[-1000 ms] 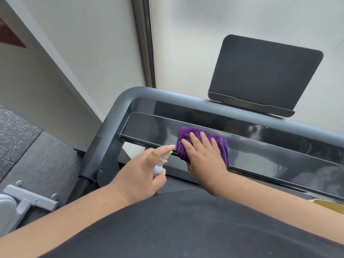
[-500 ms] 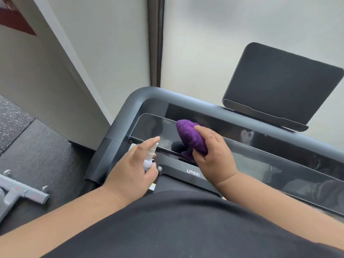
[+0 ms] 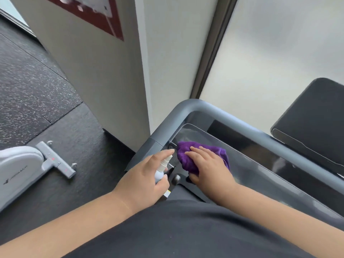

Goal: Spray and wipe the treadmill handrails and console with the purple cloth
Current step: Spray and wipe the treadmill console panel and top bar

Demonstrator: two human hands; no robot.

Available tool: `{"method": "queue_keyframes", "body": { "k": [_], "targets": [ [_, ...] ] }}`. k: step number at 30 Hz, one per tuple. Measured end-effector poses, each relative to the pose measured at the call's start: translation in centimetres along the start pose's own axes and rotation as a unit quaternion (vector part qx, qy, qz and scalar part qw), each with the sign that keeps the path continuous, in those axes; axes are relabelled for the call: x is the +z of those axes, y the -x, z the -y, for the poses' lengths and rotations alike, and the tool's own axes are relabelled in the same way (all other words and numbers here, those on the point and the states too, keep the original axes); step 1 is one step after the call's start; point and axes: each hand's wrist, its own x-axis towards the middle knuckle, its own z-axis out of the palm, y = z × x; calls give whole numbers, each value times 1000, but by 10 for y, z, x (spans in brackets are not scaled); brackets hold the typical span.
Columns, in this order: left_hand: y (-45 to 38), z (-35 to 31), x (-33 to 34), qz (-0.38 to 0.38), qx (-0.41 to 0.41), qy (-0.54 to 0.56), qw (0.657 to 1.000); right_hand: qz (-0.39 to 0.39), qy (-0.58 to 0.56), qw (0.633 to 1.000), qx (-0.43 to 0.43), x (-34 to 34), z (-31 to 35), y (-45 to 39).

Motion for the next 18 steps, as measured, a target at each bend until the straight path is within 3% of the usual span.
{"method": "queue_keyframes", "body": {
  "k": [5, 11, 16, 18],
  "targets": [
    [0, 10, -31, -91, -63, -22, 994, -53, -57, 997, 17, -9, -4, -2],
    [-11, 18, -48, -65, -109, -56, 990, -37, -143, 988, 41, -18, 8, -17],
    [3, 21, -40, -62, -130, -32, 989, -181, -207, 961, 35, -53, 23, -75],
    [12, 26, -40, -69, -144, -22, 987, -177, -186, 966, 10, -66, 24, -106]
  ]
}}
